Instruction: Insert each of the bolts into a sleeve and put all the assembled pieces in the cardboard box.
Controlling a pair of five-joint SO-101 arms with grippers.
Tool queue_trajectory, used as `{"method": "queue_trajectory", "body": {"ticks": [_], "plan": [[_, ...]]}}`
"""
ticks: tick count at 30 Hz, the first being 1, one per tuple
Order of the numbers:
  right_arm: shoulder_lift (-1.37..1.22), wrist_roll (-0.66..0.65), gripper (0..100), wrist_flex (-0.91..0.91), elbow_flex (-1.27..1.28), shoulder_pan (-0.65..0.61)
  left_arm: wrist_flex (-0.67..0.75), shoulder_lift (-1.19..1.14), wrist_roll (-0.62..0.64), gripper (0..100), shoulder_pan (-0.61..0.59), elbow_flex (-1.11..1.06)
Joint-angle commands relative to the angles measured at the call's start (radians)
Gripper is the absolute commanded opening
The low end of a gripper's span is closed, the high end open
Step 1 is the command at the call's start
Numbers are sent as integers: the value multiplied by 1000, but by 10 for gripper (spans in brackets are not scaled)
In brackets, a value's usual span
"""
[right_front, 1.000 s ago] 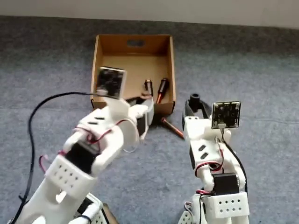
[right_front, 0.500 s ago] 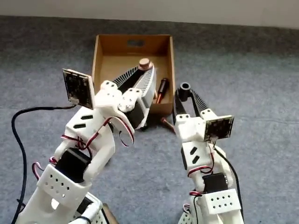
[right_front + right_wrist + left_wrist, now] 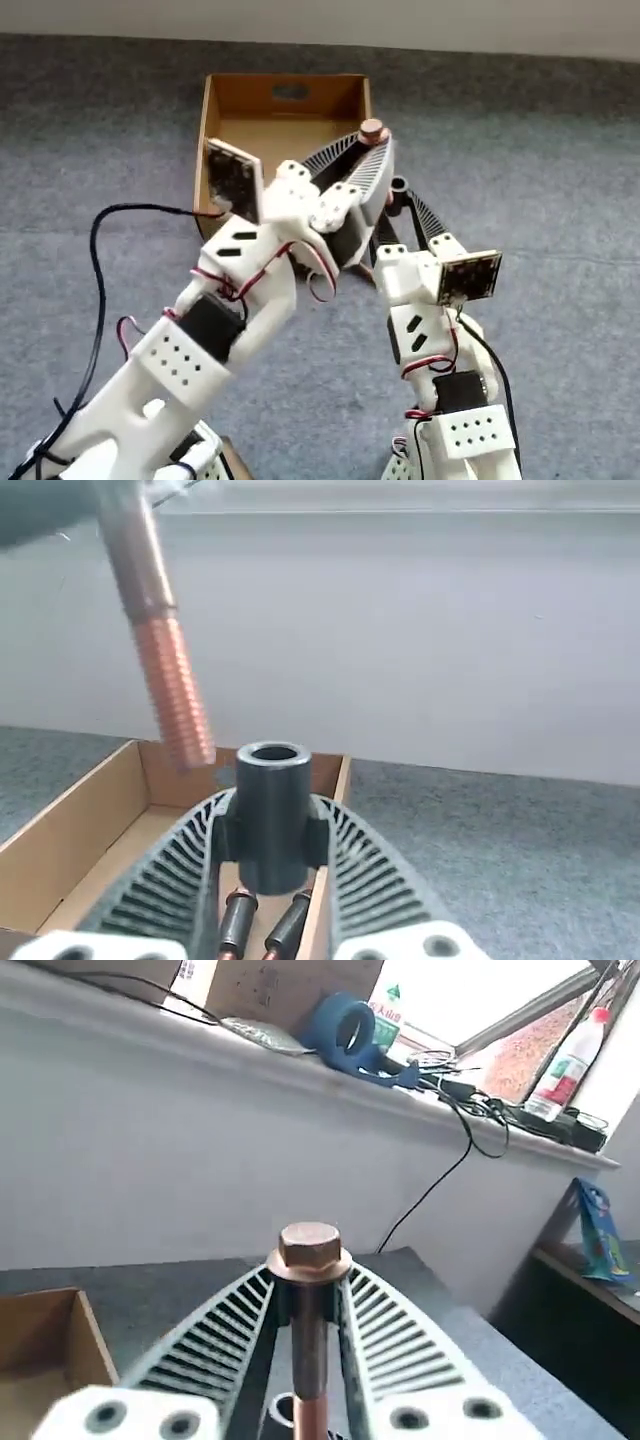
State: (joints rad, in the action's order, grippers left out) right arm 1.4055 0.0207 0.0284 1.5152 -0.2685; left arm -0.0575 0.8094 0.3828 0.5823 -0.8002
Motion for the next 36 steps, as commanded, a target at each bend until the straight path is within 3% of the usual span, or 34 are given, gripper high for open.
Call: {"method": "queue_trajectory", "body": {"ticks": [1,7,20,30,36], "plan": [[10,6,6,16,-7,-1,41,-16,-51,8,18,28],[12,3,6,22,13,-2,41,-10,-203,8,38,27],[12,3,6,22,13,-2,181,-19,-204,8,41,36],[12,2,6,22,13,-2,209,-22,-206,8,41,36],[12,2,6,22,13,-2,232,-159,-203,8,22,82]]}}
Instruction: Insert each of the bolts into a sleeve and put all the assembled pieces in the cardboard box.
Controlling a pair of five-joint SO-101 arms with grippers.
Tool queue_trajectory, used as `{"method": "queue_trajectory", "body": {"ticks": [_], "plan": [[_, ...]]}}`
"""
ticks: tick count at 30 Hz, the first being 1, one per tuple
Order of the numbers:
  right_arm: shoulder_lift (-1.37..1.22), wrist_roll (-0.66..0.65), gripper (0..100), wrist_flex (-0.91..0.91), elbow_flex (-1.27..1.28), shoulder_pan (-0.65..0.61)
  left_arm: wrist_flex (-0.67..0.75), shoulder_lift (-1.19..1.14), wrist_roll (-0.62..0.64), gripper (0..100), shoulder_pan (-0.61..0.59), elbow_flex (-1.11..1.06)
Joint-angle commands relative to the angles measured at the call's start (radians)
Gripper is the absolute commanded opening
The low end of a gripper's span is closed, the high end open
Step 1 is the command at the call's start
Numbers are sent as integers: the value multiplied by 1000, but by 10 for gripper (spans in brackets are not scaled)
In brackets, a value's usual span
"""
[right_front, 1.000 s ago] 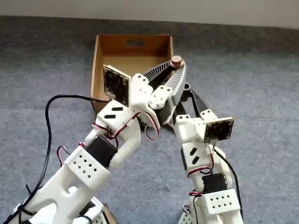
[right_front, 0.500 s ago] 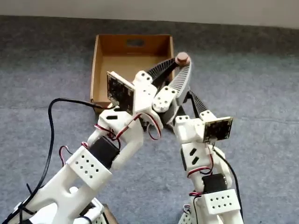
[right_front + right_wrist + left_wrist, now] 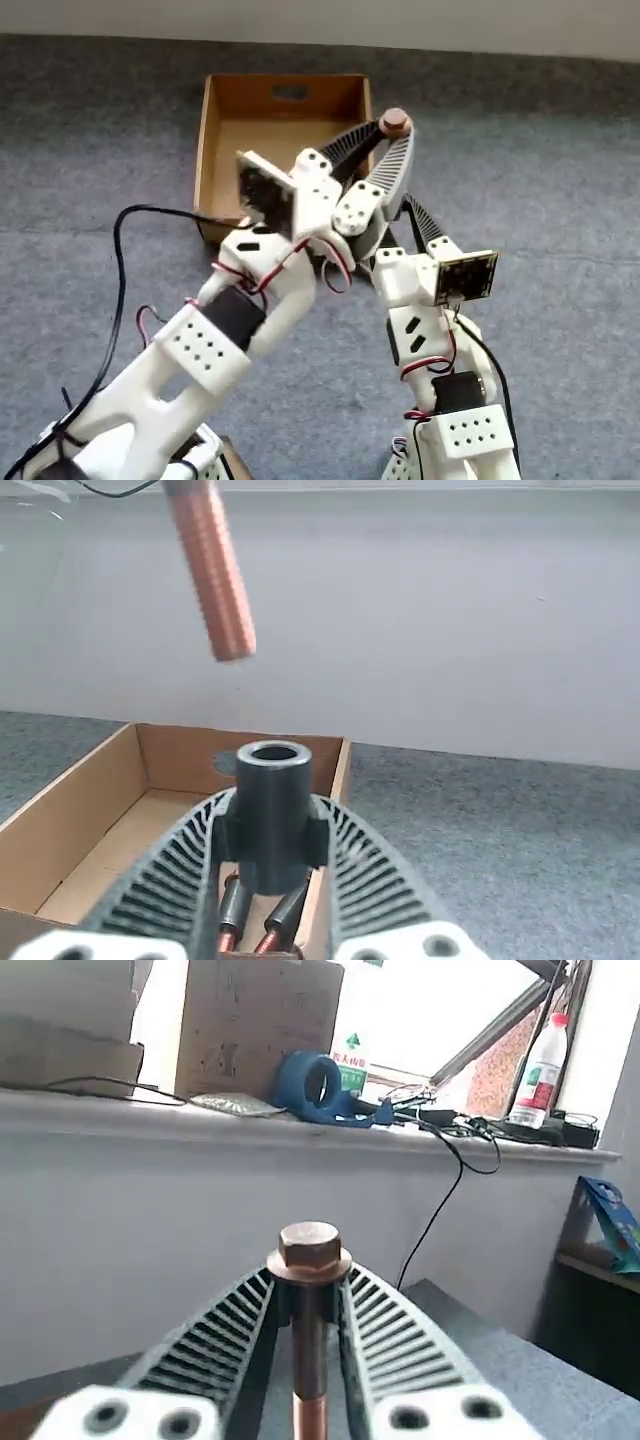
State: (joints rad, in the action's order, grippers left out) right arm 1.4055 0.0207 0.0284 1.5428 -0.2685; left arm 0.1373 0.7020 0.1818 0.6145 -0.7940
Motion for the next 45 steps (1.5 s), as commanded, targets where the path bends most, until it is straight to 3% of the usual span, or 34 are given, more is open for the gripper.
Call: {"method": "queue_trajectory", "body": {"ticks": [1,18,25,45], "plan": [[12,2,6,22,-15,-2,38,-81,0,8,-13,87],[12,2,6,22,-15,-2,31,-110,-3,8,-19,107],[12,2,6,22,-15,-2,-94,-108,-5,8,-21,150],[12,2,6,22,-15,-1,-173,-107,-48,8,-10,153]]}}
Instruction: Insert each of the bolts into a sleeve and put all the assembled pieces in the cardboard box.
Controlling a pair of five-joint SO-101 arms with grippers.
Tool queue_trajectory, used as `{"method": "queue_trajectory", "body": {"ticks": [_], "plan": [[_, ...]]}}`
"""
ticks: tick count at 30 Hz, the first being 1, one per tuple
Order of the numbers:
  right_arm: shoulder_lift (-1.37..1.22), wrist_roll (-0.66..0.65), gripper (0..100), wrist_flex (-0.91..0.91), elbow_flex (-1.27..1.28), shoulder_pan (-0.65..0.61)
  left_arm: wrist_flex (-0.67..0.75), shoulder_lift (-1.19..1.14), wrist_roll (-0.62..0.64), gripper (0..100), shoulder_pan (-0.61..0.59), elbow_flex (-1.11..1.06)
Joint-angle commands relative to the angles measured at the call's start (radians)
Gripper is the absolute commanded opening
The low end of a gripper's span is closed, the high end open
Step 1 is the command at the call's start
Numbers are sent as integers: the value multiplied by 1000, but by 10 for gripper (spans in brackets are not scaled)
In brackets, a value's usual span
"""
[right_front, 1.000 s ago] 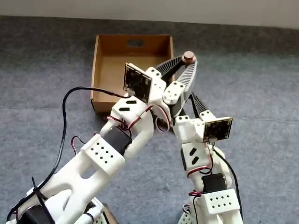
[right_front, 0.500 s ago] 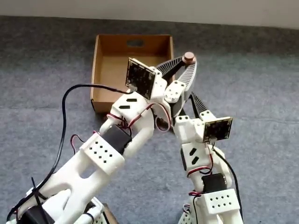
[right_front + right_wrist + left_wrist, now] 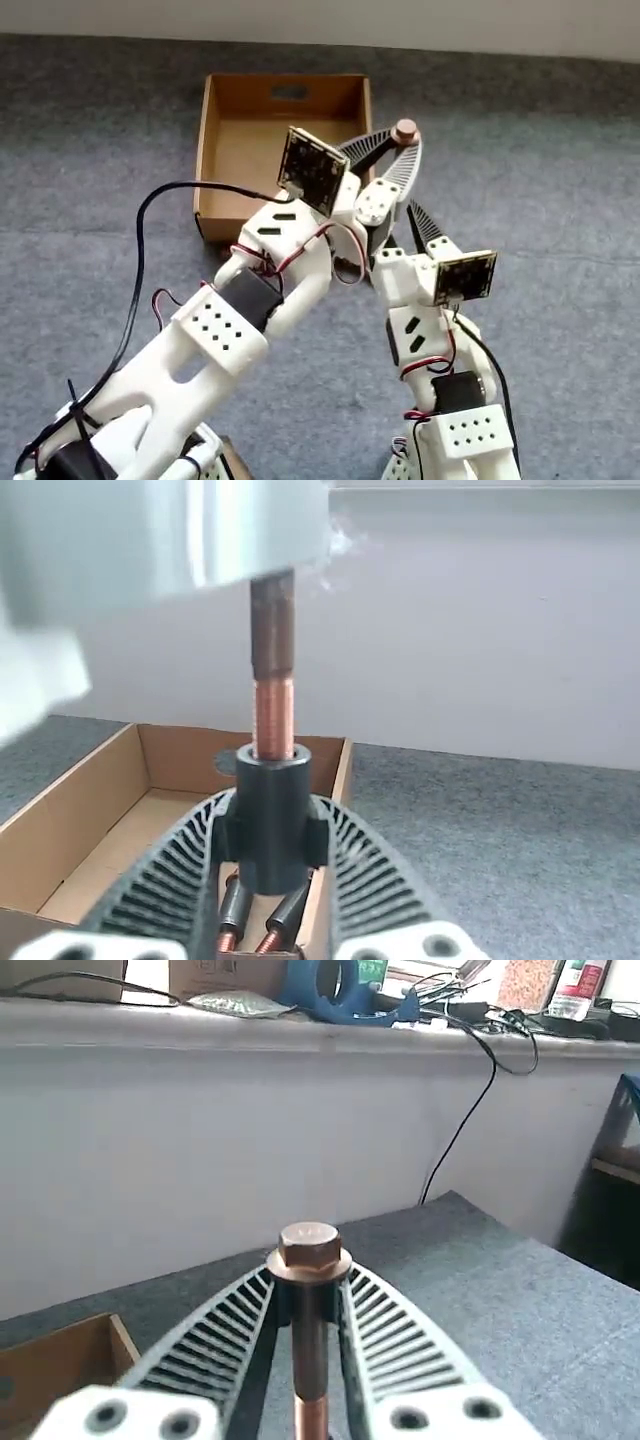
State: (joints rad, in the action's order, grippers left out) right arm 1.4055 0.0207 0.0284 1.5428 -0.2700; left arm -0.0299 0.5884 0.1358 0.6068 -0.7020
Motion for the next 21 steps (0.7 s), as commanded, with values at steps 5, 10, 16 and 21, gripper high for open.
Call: {"method": "queue_trajectory", "body": {"ticks": [5,10,16,21], "plan": [[12,2,6,22,-15,1,-8,7,-2,8,-7,59],[12,2,6,22,-15,1,-9,7,0,8,-2,54],[12,2,6,22,-15,10,-83,7,0,8,-4,58],[12,2,6,22,-19,38,-86,5,0,8,-2,47]]}}
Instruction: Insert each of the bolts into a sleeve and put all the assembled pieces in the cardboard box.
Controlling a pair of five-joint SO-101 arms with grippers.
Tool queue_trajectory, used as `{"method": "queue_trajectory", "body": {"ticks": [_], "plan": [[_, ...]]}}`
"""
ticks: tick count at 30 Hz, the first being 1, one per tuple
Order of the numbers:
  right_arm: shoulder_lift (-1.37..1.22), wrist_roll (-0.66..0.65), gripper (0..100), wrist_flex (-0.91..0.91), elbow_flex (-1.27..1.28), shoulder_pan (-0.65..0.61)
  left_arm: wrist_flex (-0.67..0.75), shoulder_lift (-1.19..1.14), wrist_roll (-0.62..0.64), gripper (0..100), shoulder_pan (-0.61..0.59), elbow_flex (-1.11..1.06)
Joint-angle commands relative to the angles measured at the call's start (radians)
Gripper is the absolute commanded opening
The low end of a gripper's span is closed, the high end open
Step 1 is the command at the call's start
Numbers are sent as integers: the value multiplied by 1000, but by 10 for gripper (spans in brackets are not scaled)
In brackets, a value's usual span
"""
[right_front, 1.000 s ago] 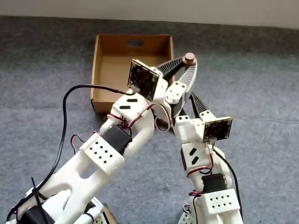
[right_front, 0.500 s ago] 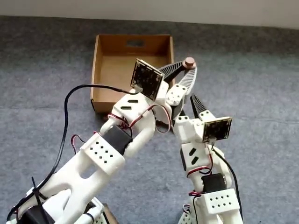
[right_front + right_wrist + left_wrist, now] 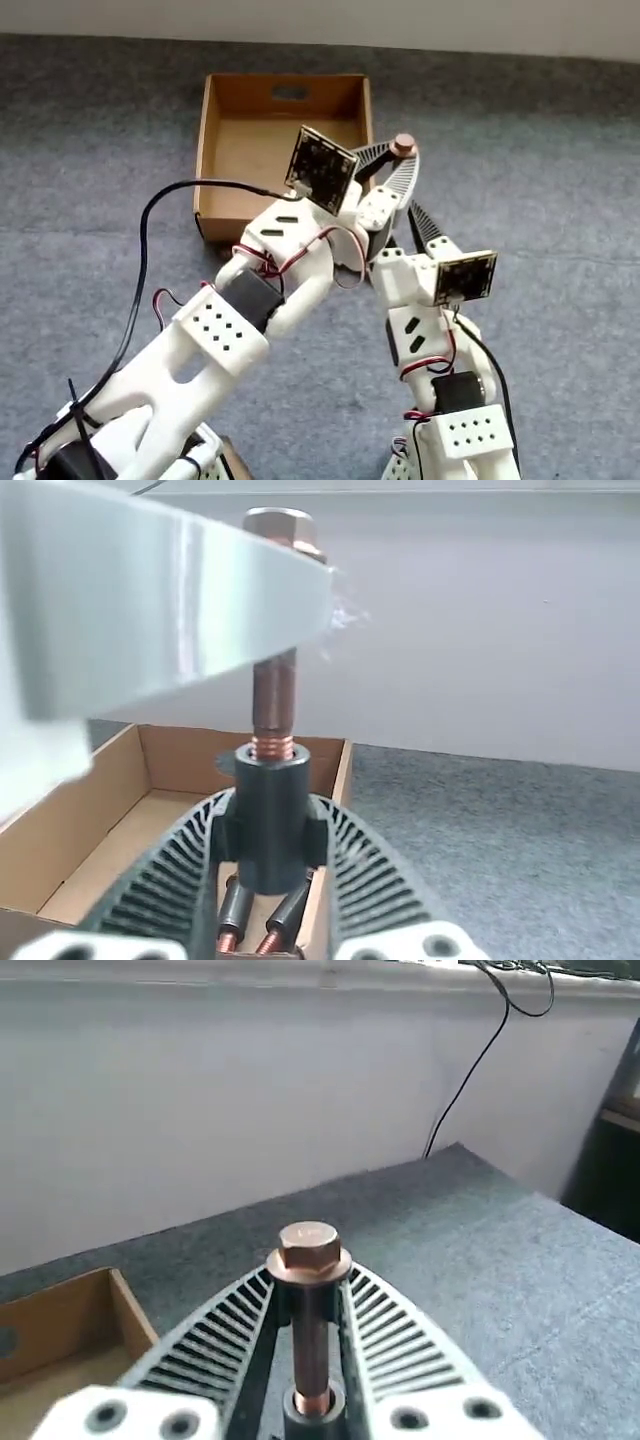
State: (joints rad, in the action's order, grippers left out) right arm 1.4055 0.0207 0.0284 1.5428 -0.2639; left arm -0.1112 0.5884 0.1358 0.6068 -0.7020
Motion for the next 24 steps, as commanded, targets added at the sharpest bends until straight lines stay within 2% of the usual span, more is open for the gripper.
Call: {"method": "queue_trajectory", "body": {"ticks": [1,18,24], "plan": [[12,2,6,22,-19,31,-5,5,0,8,-4,36],[12,2,6,22,-15,31,-2,8,-3,13,-28,-74],[12,2,6,22,-15,31,-3,8,-2,117,-28,-74]]}}
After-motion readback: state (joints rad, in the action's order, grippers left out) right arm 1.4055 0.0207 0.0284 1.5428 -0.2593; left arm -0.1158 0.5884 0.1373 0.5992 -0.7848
